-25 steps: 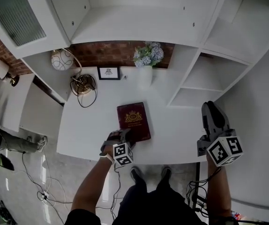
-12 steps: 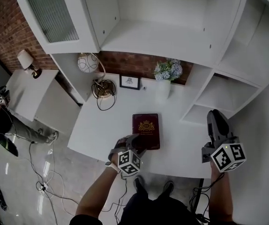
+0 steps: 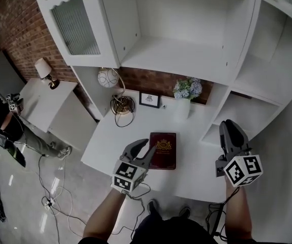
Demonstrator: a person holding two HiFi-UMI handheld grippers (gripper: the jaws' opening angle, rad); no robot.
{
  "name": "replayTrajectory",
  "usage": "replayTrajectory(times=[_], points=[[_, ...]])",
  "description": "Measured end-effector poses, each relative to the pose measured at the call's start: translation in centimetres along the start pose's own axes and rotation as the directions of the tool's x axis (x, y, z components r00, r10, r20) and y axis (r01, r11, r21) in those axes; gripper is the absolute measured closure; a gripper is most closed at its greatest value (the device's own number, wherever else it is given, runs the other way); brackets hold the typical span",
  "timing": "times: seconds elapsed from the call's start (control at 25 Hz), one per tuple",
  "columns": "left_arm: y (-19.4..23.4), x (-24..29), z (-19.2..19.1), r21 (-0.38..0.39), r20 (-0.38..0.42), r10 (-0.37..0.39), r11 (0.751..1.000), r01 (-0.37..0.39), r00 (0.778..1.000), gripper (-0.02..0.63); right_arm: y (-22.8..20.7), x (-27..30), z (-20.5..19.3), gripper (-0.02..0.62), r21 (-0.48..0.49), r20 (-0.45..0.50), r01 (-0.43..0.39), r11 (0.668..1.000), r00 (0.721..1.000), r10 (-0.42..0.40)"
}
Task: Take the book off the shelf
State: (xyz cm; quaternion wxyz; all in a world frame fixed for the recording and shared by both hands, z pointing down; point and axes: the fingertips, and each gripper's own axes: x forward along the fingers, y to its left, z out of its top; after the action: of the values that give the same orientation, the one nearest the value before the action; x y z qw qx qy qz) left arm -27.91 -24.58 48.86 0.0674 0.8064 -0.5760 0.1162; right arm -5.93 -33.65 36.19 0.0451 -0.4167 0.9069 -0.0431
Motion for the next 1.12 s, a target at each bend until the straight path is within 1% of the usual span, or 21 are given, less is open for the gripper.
replayTrajectory(times=[0.08,0.12,0.2,0.28,0.4,0.48,0.64,0.76,0.92,1.12], points=[[1.4,-1.2,2.8,-0.023,0.061,0.095,0.995,-0.094,0.994,0.528,0.2,0.0,0.6,0.525,-0.016,0.009,-0.007,1.000,1.000,0.007],[2.1,-1.8,4.1,-0.023,0.088,0.148,0.989,-0.146,0.985,0.544,0.2,0.0,0.8,0.526,-0.023,0.013,-0.010,1.000,1.000,0.010],[3.1,-3.0,6.8,-0.035,0.151,0.236,0.972,-0.234,0.960,0.561,0.1,-0.1,1.2,0.540,-0.037,0.022,-0.014,0.999,1.000,0.014],[3.5,-4.1,9.4,-0.072,0.212,0.282,0.959,-0.273,0.936,0.563,0.3,-0.2,1.9,0.552,-0.047,0.038,-0.024,0.999,0.999,0.026],[3.3,-5.1,12.6,-0.101,0.268,0.302,0.953,-0.285,0.915,0.563,0.8,-0.5,3.2,0.554,-0.064,0.073,-0.041,0.997,0.996,0.045],[3.0,-5.5,14.2,-0.098,0.295,0.311,0.950,-0.295,0.903,0.563,1.0,-0.7,4.1,0.554,-0.083,0.093,-0.044,0.996,0.994,0.052],[2.9,-6.7,17.2,-0.099,0.355,0.339,0.940,-0.326,0.871,0.563,1.2,-1.4,5.9,0.554,-0.123,0.132,-0.037,0.992,0.990,0.053],[2.8,-7.7,18.9,-0.104,0.384,0.351,0.935,-0.338,0.854,0.563,1.1,-2.1,7.1,0.554,-0.151,0.155,-0.026,0.988,0.987,0.050],[2.6,-9.1,19.5,-0.130,0.399,0.371,0.928,-0.348,0.839,0.563,0.6,-3.0,7.8,0.554,-0.156,0.171,-0.017,0.988,0.984,0.044],[2.2,-9.5,19.4,-0.148,0.402,0.379,0.925,-0.349,0.834,0.563,0.0,-3.7,8.1,0.554,-0.160,0.177,-0.013,0.987,0.983,0.042]])
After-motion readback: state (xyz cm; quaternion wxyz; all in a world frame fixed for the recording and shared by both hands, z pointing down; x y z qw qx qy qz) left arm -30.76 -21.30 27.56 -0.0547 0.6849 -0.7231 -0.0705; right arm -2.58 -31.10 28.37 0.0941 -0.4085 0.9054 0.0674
